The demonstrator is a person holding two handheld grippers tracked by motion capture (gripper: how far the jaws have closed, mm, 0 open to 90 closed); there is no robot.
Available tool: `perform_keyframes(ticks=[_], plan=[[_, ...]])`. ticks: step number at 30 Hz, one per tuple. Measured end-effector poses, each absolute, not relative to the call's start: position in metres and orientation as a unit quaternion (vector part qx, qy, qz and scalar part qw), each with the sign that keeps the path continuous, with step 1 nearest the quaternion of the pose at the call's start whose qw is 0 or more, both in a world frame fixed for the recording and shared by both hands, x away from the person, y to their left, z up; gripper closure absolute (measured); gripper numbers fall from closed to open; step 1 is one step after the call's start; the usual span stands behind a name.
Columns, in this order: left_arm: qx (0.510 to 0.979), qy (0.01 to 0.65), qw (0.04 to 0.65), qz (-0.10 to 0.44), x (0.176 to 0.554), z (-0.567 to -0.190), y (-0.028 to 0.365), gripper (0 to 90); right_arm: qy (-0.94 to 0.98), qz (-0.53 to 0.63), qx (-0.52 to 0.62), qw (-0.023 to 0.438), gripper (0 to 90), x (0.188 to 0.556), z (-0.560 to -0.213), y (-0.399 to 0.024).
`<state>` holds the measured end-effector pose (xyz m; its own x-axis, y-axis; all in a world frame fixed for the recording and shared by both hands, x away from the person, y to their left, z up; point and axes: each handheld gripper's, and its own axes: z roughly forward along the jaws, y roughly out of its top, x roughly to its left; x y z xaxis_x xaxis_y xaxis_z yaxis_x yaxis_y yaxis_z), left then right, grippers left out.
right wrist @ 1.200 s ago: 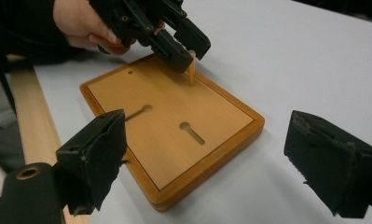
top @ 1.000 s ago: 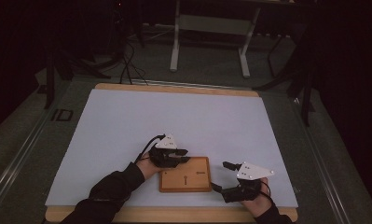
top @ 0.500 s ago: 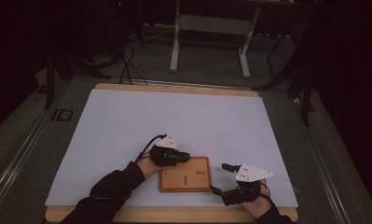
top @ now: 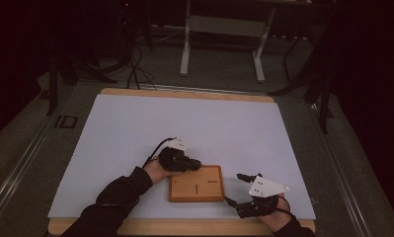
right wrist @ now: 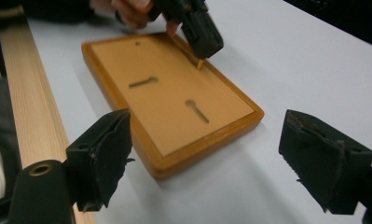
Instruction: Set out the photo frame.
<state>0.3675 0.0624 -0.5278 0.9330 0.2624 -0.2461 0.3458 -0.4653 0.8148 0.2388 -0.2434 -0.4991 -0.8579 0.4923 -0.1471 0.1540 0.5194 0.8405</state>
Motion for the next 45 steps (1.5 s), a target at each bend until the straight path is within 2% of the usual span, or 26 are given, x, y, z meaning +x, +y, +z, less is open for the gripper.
perform_keyframes(ticks=[9,16,18,21,24,28,32,45], plan=[[0.851,0.18,0.488,-0.07,0.376,-0.529,0.064,83.2,0.864,0.424,0.155,0.222,24.1,0.227,-0.499,-0.241],[0.848,0.185,0.49,-0.082,0.38,-0.53,0.065,83.5,0.882,0.364,0.077,0.288,33.9,0.209,-0.503,-0.225],[0.849,0.184,0.489,-0.08,0.38,-0.53,0.065,83.6,0.885,0.348,0.061,0.302,34.1,0.205,-0.506,-0.22],[0.849,0.182,0.488,-0.081,0.38,-0.53,0.065,83.5,0.889,0.333,0.05,0.309,35.2,0.205,-0.51,-0.216],[0.85,0.181,0.488,-0.082,0.38,-0.53,0.065,83.6,0.894,0.297,0.031,0.335,40.9,0.207,-0.519,-0.212],[0.849,0.182,0.489,-0.087,0.382,-0.53,0.065,83.6,0.895,0.286,0.022,0.342,44.3,0.21,-0.526,-0.212],[0.849,0.182,0.488,-0.089,0.383,-0.53,0.065,83.6,0.882,0.275,-0.01,0.383,48.3,0.21,-0.532,-0.212],[0.849,0.18,0.488,-0.096,0.384,-0.53,0.065,83.4,0.868,0.246,-0.092,0.421,59.9,0.208,-0.541,-0.202]])
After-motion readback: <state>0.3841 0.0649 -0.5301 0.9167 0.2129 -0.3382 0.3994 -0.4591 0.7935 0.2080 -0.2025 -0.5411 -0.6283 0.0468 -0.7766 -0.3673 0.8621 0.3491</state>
